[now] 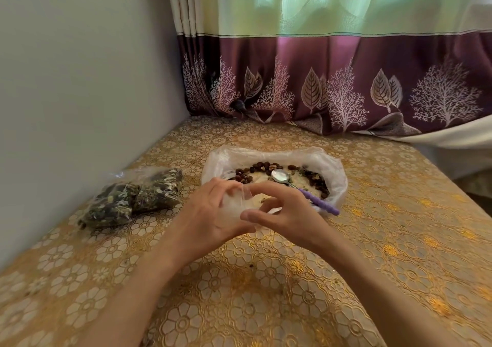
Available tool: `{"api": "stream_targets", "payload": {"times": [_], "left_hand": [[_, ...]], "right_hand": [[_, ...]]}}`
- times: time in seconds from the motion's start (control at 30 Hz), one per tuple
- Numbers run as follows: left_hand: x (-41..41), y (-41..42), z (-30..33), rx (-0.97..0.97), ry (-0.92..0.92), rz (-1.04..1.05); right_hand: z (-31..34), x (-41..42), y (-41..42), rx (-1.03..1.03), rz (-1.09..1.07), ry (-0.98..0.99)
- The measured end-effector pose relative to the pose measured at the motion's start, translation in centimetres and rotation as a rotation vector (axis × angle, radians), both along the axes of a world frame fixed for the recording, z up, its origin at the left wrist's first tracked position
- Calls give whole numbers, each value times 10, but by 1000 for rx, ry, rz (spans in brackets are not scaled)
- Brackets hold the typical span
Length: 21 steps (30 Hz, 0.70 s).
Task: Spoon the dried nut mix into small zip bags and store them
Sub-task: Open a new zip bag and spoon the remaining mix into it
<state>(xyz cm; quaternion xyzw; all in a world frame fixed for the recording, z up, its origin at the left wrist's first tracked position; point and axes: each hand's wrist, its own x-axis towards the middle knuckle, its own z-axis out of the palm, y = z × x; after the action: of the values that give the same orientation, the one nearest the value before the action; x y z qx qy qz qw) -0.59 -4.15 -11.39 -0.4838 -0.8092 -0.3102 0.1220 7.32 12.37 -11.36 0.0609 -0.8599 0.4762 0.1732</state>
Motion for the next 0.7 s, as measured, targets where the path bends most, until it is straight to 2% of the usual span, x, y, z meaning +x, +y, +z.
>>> {"api": "stream_targets", "payload": {"times": [0.1, 0.2, 0.27, 0.33, 0.4, 0.47, 0.57, 0.7], "left_hand": [[1, 0, -1, 33, 19, 18], [-1, 1, -2, 80, -8, 72], [-5, 0, -2, 124, -52, 108], [-10, -3, -4, 190, -109, 138], [-13, -5, -6, 253, -161, 165], [-16, -7, -9, 293, -220, 189], [-18, -8, -10, 341, -327, 210], [-19, -10, -11, 466, -447, 195]], "right_hand": [[2, -1, 0, -21, -12, 32], [4, -2, 4, -143, -65, 79], [3, -3, 14, -104, -250, 144], [-1, -4, 28, 76, -480, 158], [-2, -4, 43, 256, -648, 69], [-4, -1, 56, 394, -744, -118], [-2, 1, 68, 492, -750, -391], [-3, 4, 73, 538, -715, -510]]}}
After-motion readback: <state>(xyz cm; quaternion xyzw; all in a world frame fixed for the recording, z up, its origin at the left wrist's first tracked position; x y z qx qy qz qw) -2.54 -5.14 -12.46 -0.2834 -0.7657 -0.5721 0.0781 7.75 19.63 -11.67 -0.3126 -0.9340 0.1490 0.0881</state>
